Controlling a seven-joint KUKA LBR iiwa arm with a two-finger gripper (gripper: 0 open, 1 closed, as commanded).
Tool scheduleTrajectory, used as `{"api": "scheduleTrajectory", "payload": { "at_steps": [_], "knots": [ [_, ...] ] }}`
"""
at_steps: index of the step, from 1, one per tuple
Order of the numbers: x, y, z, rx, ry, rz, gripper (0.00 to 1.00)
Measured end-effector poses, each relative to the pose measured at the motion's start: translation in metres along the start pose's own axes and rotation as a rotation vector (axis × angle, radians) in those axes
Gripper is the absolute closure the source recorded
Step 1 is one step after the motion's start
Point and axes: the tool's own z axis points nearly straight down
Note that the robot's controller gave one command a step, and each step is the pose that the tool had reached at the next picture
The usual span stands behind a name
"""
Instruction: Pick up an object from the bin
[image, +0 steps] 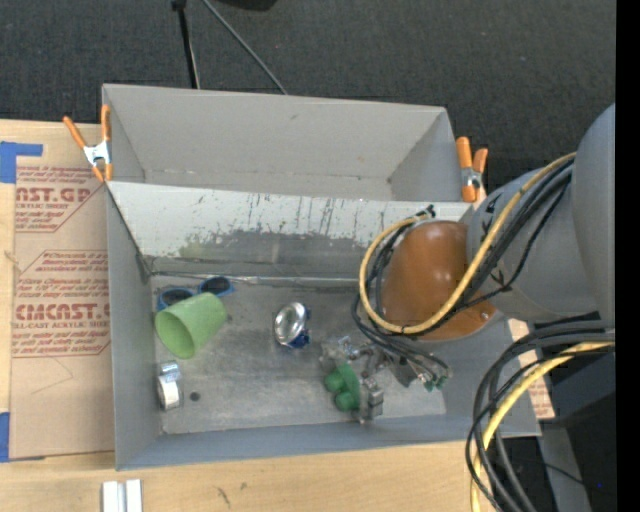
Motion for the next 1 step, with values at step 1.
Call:
{"api": "scheduleTrajectory", "payload": {
  "at_steps": [1],
  "knots": [
    [0.0043, 0.008, -0.1382, 0.002, -0.005, -0.08, 1.0]
  ]
}}
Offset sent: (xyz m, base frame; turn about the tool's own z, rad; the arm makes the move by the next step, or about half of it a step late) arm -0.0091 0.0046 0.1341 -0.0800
